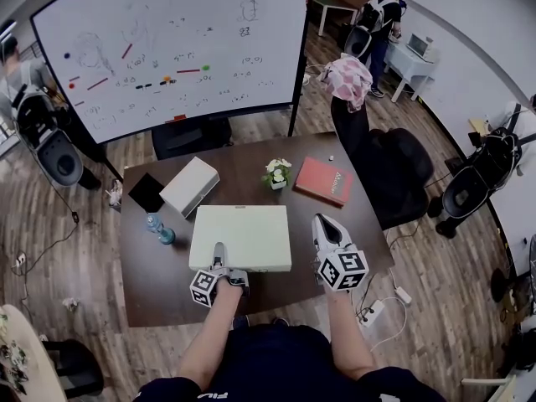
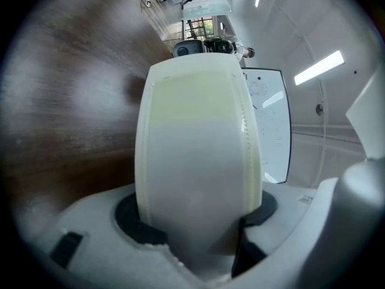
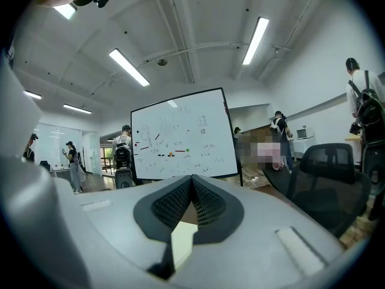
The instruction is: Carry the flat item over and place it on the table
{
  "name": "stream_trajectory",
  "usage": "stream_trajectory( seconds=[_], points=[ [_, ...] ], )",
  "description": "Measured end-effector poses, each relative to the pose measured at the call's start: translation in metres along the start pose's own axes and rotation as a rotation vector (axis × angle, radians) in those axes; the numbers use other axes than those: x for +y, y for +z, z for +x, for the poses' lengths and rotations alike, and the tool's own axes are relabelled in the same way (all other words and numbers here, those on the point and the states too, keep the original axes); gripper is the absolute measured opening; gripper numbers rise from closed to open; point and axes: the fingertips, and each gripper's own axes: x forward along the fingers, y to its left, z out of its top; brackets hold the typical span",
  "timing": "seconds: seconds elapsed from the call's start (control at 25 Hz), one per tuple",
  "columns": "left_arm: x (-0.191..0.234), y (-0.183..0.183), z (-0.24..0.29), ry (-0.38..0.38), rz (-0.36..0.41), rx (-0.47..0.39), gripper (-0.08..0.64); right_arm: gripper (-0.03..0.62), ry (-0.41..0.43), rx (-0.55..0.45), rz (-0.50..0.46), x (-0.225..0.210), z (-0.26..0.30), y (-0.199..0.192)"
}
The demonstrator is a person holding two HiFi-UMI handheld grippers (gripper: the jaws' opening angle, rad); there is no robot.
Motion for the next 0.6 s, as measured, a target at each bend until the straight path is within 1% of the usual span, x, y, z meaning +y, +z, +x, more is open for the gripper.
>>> stream_trajectory(
  seconds=[0.12, 0.32, 0.48, 0.6],
  points=[
    [0.014, 0.001, 0.009, 0.069, -0.038, -0.012, 0.291, 0.008, -0.001, 0.0, 0.006, 0.0, 0.002, -0.001],
    [0.033, -0.002, 0.023, 0.151, -0.095, -0.008, 0.293, 0.008, -0.004, 0.003, 0.014, 0.001, 0.004, -0.003],
    [0.037, -0.004, 0.028, 0.183, -0.068, -0.009, 0.294, 0.008, -0.015, 0.003, 0.019, -0.004, 0.001, -0.003],
    [0.04, -0.004, 0.032, 0.198, -0.071, -0.008, 0.295, 0.008, -0.024, 0.003, 0.033, -0.007, -0.001, -0.005]
  ],
)
